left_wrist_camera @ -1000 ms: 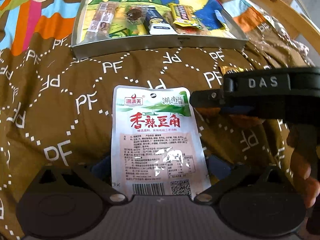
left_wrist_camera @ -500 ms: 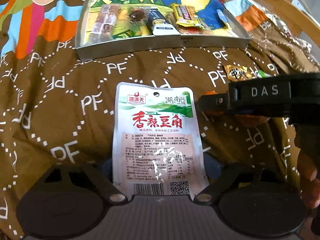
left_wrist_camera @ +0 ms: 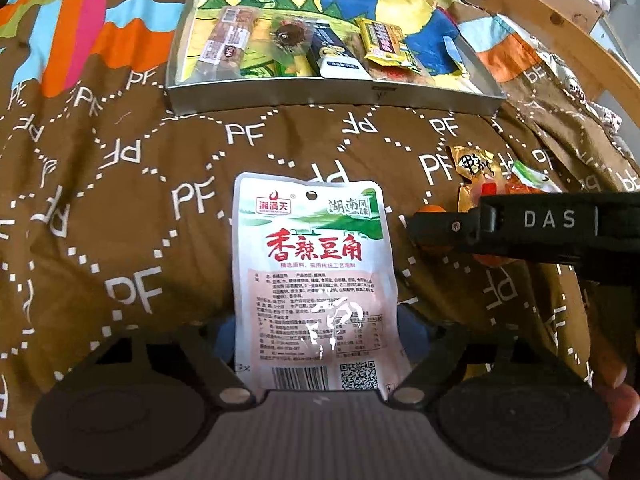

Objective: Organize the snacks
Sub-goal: 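Close the left tool on the white bean packet while the right tool grasps the orange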

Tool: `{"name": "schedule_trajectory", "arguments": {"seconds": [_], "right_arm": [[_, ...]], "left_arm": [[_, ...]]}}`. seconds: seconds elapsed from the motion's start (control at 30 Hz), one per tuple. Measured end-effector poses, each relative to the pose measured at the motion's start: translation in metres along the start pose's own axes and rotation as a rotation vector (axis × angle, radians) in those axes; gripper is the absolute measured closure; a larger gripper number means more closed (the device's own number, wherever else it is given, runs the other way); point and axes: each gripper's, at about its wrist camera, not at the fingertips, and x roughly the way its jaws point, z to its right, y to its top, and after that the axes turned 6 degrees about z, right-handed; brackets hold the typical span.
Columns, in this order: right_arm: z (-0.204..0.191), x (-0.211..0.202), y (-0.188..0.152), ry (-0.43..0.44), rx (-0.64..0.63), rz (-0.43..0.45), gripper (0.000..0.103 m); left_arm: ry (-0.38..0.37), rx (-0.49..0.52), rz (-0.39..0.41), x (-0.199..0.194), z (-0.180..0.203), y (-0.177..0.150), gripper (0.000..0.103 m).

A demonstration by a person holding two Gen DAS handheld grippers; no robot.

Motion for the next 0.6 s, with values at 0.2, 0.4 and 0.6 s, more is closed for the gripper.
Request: {"name": "schedule_trajectory", "arguments": {"seconds": [0.2,0.4,0.6], "right_arm": [[0.003,0.000,0.001,0.005,0.020,-0.001,0.067],[0.005,0.001,0.001,0.007,0.036,-0.001,0.067],[0.004,0.000,0.001,0.007,0.032,0.000,0.067]], "left_arm": [[-0.006,0.042,-0.016,0.006,0.006,0.000,0.004],[0.008,0.096,-0.024,0.012,0.011,-0.001,0.002],[0.017,0.085,-0.016,0.004,0.006,-0.002,0.017]]}}
